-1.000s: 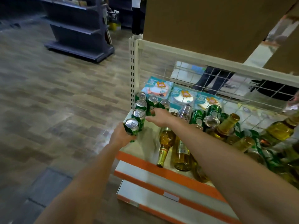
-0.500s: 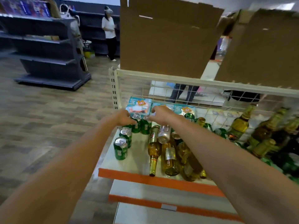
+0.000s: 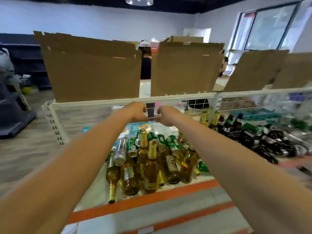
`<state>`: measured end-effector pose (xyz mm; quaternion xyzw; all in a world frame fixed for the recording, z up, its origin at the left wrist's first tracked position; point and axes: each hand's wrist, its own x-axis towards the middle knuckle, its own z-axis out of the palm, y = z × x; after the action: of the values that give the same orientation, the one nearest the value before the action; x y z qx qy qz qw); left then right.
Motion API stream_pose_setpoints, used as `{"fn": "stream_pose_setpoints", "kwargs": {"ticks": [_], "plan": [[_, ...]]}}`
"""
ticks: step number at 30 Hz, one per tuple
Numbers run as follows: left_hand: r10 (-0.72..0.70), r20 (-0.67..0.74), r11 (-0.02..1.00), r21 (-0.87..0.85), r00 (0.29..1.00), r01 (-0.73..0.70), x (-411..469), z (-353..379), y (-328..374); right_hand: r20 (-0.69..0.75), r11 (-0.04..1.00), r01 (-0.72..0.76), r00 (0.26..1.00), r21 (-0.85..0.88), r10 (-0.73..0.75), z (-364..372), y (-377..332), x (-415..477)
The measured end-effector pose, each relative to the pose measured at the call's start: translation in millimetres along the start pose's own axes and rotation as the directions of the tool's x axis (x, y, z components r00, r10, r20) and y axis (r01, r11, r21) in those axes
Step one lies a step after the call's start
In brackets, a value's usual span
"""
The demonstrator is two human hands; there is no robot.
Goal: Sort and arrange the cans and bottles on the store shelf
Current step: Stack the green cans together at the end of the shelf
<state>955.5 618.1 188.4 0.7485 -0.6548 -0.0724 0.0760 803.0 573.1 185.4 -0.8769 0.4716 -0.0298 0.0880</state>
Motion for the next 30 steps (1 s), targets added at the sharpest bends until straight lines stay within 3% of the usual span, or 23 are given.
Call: {"fn": "stream_pose_setpoints", "kwargs": {"ticks": [7,16,25,30], "plan": [[0.158,0.111,0.976,0.133,0.981,-0.172,14.5,41.9,163.7,0.015,0.978,-0.196,0.981,0.069,0.195,-21.3,165.7,-89.9],[0.362,0.245,0.917,0.08,0.899,-0.391,22.9,145.9,398.5,0.075,0.888,-0.445,0.895,0.114,0.439,-14.4,387.5,-240.0],[0.577,0.242,0.782,0.114,0.78,-0.613,26.0,190.4,585.2,0.02,0.751,-0.646,0.76,0.138,0.65,-30.9,535.1,-346.7],[0.623,0.235,0.744,0.116,0.746,-0.658,51.2,204.8,649.1,-0.027,0.724,-0.676,0.728,0.139,0.685,-42.2,596.6,-362.2]]}}
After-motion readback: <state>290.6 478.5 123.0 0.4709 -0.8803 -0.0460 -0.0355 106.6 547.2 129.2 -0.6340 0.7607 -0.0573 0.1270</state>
